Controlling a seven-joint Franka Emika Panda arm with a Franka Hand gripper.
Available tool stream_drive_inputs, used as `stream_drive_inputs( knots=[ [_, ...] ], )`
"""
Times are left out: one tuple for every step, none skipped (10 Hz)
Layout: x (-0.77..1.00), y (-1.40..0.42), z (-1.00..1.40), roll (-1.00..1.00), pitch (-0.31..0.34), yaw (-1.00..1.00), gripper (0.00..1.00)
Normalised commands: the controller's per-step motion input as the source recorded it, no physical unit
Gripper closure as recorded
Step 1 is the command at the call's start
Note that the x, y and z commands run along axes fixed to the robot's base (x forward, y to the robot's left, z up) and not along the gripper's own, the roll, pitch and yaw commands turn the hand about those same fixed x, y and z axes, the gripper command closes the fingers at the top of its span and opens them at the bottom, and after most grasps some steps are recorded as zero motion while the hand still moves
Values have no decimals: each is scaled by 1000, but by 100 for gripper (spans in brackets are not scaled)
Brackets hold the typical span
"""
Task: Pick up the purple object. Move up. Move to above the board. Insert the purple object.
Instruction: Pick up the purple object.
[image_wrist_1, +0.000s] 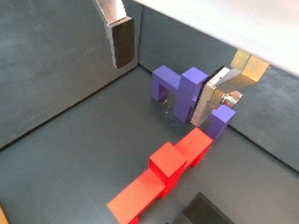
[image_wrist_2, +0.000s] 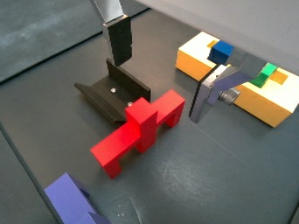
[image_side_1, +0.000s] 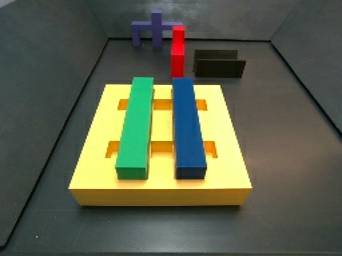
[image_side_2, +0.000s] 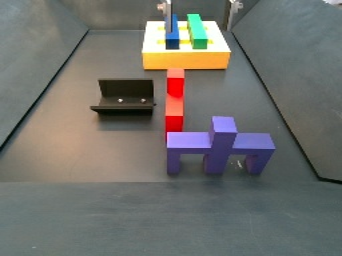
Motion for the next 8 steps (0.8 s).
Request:
stream_drive_inputs(
  knots=[
    [0, 83, 0, 0, 0, 0, 0],
    [37, 191, -17, 0, 11, 0, 0],
    [26, 531, 0, 0, 34, -111, 0],
    [20, 526, 0, -63, 40, -83, 0],
    [0, 571, 0, -37, 31, -97, 0],
    [-17, 711, -31, -63, 0, -60, 0],
    [0, 740, -49, -61, 0, -74, 0],
    [-46, 663, -46, 0, 0, -77, 0]
  ],
)
